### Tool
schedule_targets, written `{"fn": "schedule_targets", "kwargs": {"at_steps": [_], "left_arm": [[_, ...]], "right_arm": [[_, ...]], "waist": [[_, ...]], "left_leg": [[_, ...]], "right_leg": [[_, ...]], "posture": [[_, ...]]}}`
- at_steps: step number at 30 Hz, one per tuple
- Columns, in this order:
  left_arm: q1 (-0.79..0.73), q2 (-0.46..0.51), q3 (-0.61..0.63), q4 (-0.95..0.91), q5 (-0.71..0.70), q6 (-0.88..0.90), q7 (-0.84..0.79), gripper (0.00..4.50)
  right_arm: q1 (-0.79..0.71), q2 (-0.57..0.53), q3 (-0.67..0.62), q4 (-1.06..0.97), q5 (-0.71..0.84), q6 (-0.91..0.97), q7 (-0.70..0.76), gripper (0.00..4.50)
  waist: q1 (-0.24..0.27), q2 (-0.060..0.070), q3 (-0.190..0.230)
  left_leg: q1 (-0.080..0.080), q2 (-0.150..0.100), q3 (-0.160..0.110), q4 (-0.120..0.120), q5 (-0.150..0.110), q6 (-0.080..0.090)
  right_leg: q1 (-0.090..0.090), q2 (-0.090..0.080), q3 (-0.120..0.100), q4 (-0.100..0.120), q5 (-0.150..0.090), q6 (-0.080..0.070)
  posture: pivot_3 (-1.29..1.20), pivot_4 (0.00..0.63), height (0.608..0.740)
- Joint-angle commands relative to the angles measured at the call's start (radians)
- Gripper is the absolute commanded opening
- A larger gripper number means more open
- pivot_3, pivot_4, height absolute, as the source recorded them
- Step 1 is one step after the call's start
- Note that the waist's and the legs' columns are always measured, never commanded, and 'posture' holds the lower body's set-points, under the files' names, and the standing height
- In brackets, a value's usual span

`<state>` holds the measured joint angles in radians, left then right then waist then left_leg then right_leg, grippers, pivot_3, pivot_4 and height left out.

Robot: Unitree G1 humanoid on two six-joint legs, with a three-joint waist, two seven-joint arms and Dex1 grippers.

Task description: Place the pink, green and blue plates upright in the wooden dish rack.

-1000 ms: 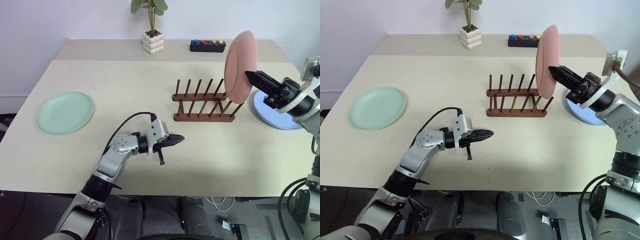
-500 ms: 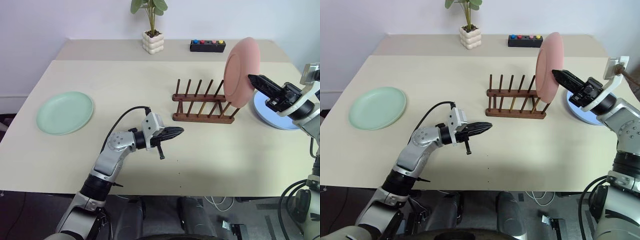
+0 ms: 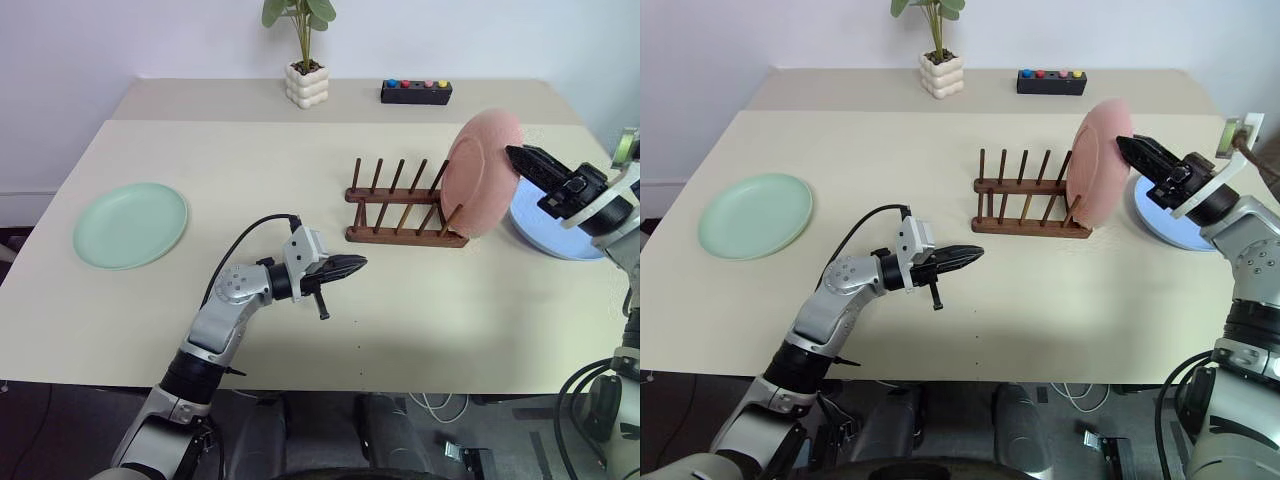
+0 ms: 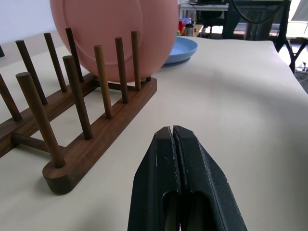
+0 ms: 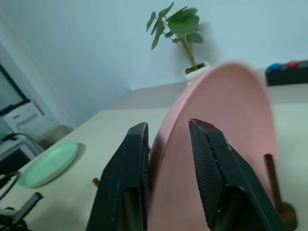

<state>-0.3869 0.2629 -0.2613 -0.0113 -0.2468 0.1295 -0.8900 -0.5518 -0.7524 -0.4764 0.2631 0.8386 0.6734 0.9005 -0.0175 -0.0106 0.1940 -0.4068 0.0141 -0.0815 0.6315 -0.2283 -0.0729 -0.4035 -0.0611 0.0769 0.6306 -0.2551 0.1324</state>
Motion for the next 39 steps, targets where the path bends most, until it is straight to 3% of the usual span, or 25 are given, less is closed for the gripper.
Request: {"fn": "schedule_targets", "kwargs": {"at_steps": [1, 16, 19, 22, 23, 26, 28, 31, 38, 39], "left_arm": [[-0.001, -0.003, -0.002, -0.029, -0.003, -0.003, 0.001, 0.0], [-0.006, -0.007, -0.001, -0.013, -0.005, -0.008, -0.005, 0.0], [-0.004, -0.002, 0.011, -0.017, -0.006, -0.009, 0.002, 0.0], [-0.006, 0.003, 0.043, -0.021, -0.008, -0.014, 0.03, 0.0], [-0.018, 0.006, 0.109, -0.02, -0.019, -0.01, 0.09, 0.0], [-0.06, 0.028, 0.31, -0.003, -0.043, 0.0, 0.276, 0.0], [-0.085, 0.072, 0.423, 0.04, -0.046, 0.041, 0.379, 0.0], [-0.098, 0.164, 0.574, 0.101, -0.028, 0.104, 0.519, 0.92], [-0.065, 0.264, 0.768, 0.186, 0.021, 0.231, 0.789, 4.45], [-0.063, 0.269, 0.806, 0.208, 0.019, 0.26, 0.843, 4.45]], "right_arm": [[-0.012, -0.005, -0.033, -0.037, -0.007, -0.052, -0.003, 1.41], [-0.049, -0.025, -0.085, -0.027, 0.015, -0.08, -0.034, 1.41], [-0.081, -0.023, -0.095, -0.041, -0.016, -0.153, -0.076, 2.29], [-0.116, -0.018, -0.09, -0.103, -0.008, -0.173, -0.11, 3.75], [-0.099, -0.033, -0.028, -0.208, -0.03, -0.177, -0.076, 4.2], [-0.03, -0.067, 0.148, -0.473, -0.094, -0.185, 0.011, 4.2], [0.006, -0.056, 0.214, -0.548, -0.094, -0.172, 0.031, 4.2], [0.039, -0.027, 0.316, -0.579, -0.121, -0.174, 0.057, 4.26], [0.056, 0.024, 0.475, -0.539, -0.296, -0.287, 0.081, 4.26], [0.056, 0.034, 0.482, -0.536, -0.3, -0.295, 0.085, 4.26]], "waist": [[0.0, 0.0, 0.0], [0.0, 0.0, 0.0], [-0.001, 0.0, 0.0], [-0.003, 0.002, 0.0], [-0.002, 0.002, 0.0], [-0.009, 0.003, 0.001], [-0.014, 0.002, 0.001], [-0.022, 0.001, 0.001], [-0.013, -0.001, 0.001], [-0.014, -0.001, 0.001]], "left_leg": [[0.0, 0.0, 0.0, 0.0, 0.0, 0.0], [0.0, 0.0, 0.0, 0.0, 0.0, 0.0], [0.0, 0.0, 0.0, 0.0, 0.0, 0.0], [0.0, 0.0, 0.0, 0.0, 0.0, 0.0], [0.0, 0.0, 0.0, 0.0, 0.0, 0.0], [-0.001, 0.001, 0.0, -0.001, 0.0, 0.0], [-0.001, 0.002, -0.002, -0.002, 0.0, 0.0], [-0.001, 0.002, -0.002, 0.0, 0.0, 0.0], [-0.001, 0.0, -0.002, 0.0, 0.0, 0.0], [-0.001, 0.0, -0.002, 0.0, 0.0, 0.0]], "right_leg": [[0.0, 0.0, 0.0, 0.0, 0.0, 0.0], [0.0, 0.0, 0.0, 0.0, 0.0, 0.0], [0.0, 0.0, 0.0, 0.0, 0.0, 0.0], [0.0, 0.0, 0.0, 0.0, 0.0, 0.0], [-0.001, 0.0, 0.0, 0.0, 0.0, 0.0], [-0.004, 0.001, 0.0, 0.002, 0.0, 0.0], [-0.004, 0.003, -0.001, 0.002, 0.0, 0.0], [-0.002, 0.002, -0.001, 0.002, 0.0, 0.001], [-0.002, 0.0, -0.002, 0.001, 0.0, 0.001], [-0.002, 0.0, -0.002, 0.001, 0.0, 0.001]], "posture": [[0.0, 0.15, 0.73], [0.0, 0.15, 0.73], [0.0, 0.15, 0.73], [0.0, 0.15, 0.73], [0.0, 0.15, 0.73], [0.0, 0.15, 0.73], [0.0, 0.15, 0.73], [0.0, 0.15, 0.73], [0.0, 0.15, 0.73], [0.0, 0.15, 0.73]]}}
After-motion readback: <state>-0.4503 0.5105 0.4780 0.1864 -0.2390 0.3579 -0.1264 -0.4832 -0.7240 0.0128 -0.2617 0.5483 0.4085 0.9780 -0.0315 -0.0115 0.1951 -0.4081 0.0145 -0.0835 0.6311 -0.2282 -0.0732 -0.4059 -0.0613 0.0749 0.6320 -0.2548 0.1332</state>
